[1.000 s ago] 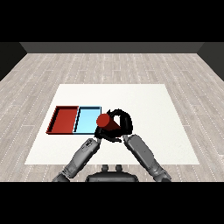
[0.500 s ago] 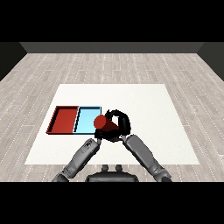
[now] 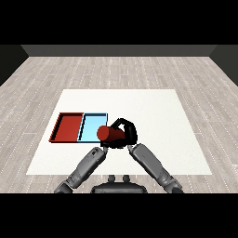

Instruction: Pick the red can and put it in the red box

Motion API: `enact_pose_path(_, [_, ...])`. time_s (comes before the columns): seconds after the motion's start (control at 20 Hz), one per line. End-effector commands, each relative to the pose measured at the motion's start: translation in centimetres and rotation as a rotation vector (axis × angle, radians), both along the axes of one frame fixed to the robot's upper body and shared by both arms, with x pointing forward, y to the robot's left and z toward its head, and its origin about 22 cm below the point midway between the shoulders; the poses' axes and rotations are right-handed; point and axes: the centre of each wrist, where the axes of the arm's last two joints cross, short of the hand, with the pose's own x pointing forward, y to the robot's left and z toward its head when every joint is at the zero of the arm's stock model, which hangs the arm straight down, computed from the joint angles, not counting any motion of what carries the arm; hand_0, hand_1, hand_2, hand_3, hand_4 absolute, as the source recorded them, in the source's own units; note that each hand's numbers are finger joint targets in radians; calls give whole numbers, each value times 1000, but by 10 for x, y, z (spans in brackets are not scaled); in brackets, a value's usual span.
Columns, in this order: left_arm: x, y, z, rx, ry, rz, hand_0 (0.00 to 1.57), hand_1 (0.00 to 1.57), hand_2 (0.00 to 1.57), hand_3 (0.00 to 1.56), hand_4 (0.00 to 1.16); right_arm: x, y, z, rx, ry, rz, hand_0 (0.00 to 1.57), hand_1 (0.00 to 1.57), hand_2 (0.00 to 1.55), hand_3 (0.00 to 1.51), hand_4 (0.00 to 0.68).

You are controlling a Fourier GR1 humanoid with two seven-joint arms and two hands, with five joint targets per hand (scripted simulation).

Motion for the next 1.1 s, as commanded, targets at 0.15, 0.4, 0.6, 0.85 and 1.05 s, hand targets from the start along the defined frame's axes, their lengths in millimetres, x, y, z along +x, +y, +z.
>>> enact_pose_path(0.15, [3, -1, -1, -18, -41, 85, 1571, 1571, 1558, 1479, 1138, 17, -7, 9, 35, 32, 13, 1490, 1490, 1440, 1392, 642])
enact_pose_path(0.4, [-6, -25, 27, -78, -151, 91, 1571, 1571, 1571, 1502, 1145, -8, 8, -5, 48, 74, 28, 1245, 1245, 1247, 1155, 0])
enact_pose_path(0.6, [4, -7, 9, -79, -158, 100, 1571, 1571, 1571, 1513, 1147, 0, 4, -1, -47, 110, 13, 0, 0, 0, 0, 0])
enact_pose_path(0.85, [1, 11, -8, -61, -147, 138, 1571, 1571, 1571, 1507, 1141, 7, -4, -2, -59, 125, 18, 0, 0, 0, 0, 0])
enact_pose_path(1.05, [2, -2, -2, -52, -155, 128, 1571, 1571, 1571, 1496, 1135, 14, -7, 13, -57, 149, -2, 0, 0, 0, 0, 0])
